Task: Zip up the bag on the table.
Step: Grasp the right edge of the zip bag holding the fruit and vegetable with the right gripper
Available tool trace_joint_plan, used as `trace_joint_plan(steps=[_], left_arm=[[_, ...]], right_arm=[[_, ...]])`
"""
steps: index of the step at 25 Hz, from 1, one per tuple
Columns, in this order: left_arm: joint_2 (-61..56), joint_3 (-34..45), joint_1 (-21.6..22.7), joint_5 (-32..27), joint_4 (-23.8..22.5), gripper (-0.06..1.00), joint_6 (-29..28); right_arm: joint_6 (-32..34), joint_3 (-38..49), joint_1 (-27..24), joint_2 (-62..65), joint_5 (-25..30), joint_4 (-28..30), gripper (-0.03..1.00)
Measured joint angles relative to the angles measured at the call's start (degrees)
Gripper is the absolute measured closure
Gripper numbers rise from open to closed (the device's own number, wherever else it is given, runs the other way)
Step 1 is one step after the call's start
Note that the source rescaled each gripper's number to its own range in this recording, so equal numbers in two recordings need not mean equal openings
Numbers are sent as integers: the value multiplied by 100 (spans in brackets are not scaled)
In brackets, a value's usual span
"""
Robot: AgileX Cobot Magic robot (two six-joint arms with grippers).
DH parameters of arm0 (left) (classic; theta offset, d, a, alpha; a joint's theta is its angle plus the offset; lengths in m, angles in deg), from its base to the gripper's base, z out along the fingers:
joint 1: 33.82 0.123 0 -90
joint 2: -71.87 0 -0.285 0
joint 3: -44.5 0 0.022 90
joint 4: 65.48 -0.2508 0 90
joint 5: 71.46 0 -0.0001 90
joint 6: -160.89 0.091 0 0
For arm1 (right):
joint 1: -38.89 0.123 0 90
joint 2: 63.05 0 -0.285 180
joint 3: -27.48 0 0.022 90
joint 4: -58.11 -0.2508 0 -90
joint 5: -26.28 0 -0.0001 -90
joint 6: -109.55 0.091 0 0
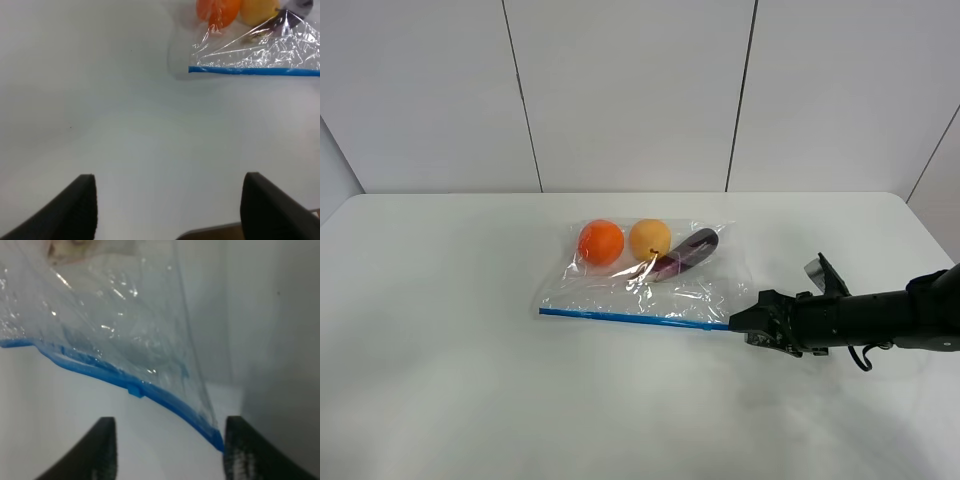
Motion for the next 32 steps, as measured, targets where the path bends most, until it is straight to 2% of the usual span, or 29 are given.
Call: trace_joint_plan(steps=[2, 5, 13, 18, 21, 26, 29, 32], left_arm=[[0, 0, 0, 0, 0, 1, 0], [0, 0, 0, 6, 0, 1, 0], [0, 0, 0, 6, 0, 1, 0], [0, 0, 0, 6, 0, 1, 0], [0, 0, 0, 6, 0, 1, 0], [0, 0, 0, 6, 0, 1, 0], [0, 0, 0, 6, 0, 1, 0], [0, 0, 0, 6, 0, 1, 0]], right_arm=[[-43, -77, 0, -7, -37, -10, 38], [-58, -188, 0, -12, -80, -10, 41], [-168, -301, 0, -12, -444, -10, 42], [-296, -336, 0, -102, -465, -10, 42], [-317, -437, 0, -272, -274, -36, 42], [-303, -712, 0, -618, 415, -44, 42], [-296, -762, 0, -679, 559, -51, 43], [-296, -762, 0, -689, 621, -51, 54]])
